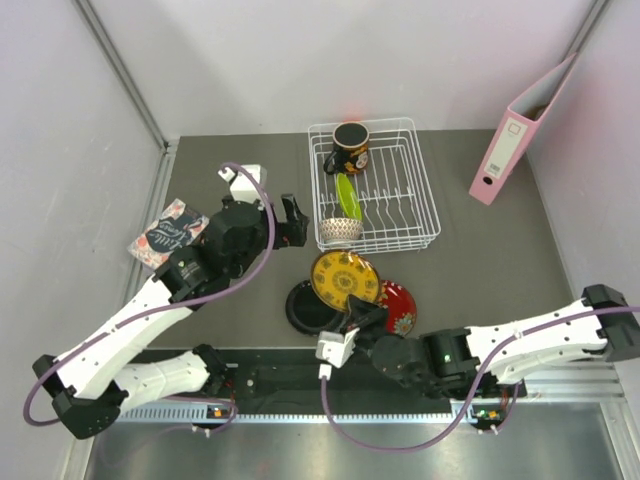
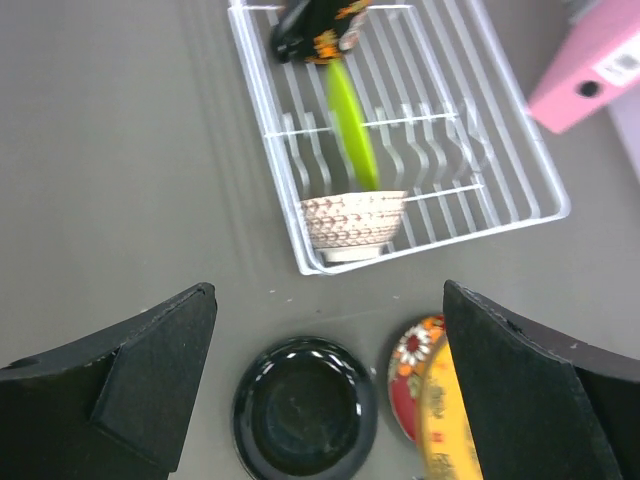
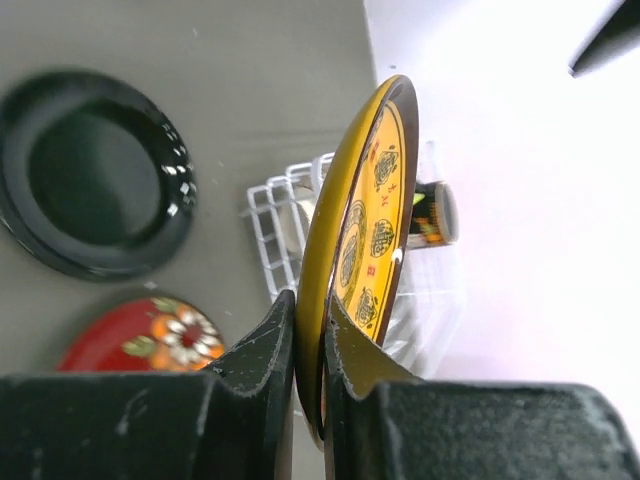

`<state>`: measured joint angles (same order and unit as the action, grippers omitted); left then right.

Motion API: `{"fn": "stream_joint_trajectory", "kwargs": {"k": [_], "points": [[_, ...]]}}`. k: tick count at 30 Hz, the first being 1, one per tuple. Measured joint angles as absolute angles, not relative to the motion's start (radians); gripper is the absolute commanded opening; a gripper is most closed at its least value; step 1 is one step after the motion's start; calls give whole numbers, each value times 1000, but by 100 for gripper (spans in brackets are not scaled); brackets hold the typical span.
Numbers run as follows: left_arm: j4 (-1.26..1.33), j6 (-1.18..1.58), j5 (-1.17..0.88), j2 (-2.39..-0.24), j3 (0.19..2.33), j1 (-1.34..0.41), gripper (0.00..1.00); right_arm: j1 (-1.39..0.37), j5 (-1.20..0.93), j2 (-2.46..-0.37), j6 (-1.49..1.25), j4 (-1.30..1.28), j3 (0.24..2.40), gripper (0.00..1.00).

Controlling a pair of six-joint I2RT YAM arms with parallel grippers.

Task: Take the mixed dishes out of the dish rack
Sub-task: Place the plate at the center of the board.

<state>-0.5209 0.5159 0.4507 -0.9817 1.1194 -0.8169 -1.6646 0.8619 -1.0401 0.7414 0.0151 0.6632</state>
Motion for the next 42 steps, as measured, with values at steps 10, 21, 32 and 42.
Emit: {"fn": "stream_joint_trajectory", "kwargs": {"k": [10,21,32,42], "points": [[-593,416,119,-1003,1203,-813,96,-1789,1062,-1209,1097,252,543,0],[-606,388,-84,-1004,1058,-813,92,-1831,1135,-1247,1241,432,506,0],[-554,395,-227,-1004,976,-813,31,-1844,1156,-1247,1309,530,503,0],[-456,498,-278,-997,970,-803,0,-1851,1196,-1253,1335,585,482,3]]}}
